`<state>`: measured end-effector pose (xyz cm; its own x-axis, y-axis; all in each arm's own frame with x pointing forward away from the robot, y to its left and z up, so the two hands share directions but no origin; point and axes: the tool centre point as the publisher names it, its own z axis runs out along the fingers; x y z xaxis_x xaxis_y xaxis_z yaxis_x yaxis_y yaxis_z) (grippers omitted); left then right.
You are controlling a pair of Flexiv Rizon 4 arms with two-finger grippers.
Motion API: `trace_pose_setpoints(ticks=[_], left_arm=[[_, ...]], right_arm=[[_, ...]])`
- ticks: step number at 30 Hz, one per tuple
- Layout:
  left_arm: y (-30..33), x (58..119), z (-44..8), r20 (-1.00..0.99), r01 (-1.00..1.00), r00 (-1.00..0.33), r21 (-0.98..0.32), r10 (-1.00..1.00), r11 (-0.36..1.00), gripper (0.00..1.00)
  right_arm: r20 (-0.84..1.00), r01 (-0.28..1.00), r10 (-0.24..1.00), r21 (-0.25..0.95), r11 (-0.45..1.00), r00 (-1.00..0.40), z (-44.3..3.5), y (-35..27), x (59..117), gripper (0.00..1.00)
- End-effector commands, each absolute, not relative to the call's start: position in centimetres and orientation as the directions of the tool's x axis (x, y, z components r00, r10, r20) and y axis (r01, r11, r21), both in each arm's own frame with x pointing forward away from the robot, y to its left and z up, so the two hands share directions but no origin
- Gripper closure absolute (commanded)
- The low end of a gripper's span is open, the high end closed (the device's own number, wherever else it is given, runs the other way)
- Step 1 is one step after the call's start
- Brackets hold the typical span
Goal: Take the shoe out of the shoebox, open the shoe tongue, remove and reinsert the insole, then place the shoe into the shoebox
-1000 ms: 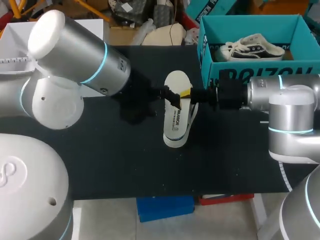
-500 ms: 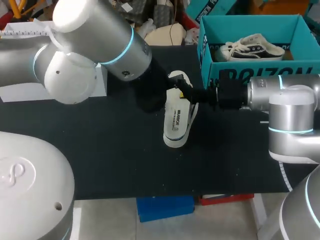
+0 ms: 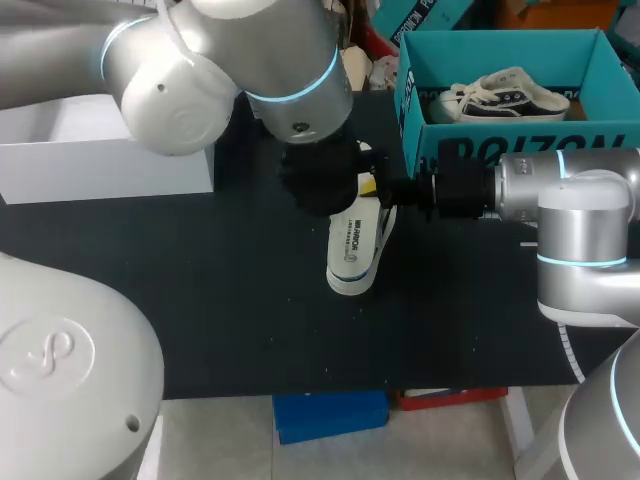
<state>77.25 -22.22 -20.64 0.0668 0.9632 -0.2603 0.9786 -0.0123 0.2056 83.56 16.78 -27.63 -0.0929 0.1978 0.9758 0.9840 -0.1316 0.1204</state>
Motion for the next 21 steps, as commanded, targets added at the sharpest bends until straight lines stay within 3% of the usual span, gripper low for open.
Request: trace_pose_setpoints(ticks=[1,5,21], left_arm=[[-22.5,77.3,-20.9,-0.178,0.986,0.041,0.166,0.983,-0.011,0.0],[-22.4,77.3,-20.8,-0.223,0.992,0.064,0.12,0.973,-0.038,0.0],[-23.2,82.7,-19.8,-0.156,0.99,0.059,0.133,0.986,-0.038,0.0]], right_arm=[[0.976,0.984,0.199,0.12,-0.135,-0.092,-27.6,16.9,83.5,1.0],[0.976,0.984,0.199,0.12,-0.135,-0.092,-27.6,16.9,83.5,1.0],[0.976,0.984,0.199,0.12,-0.135,-0.092,-27.6,16.9,83.5,1.0]])
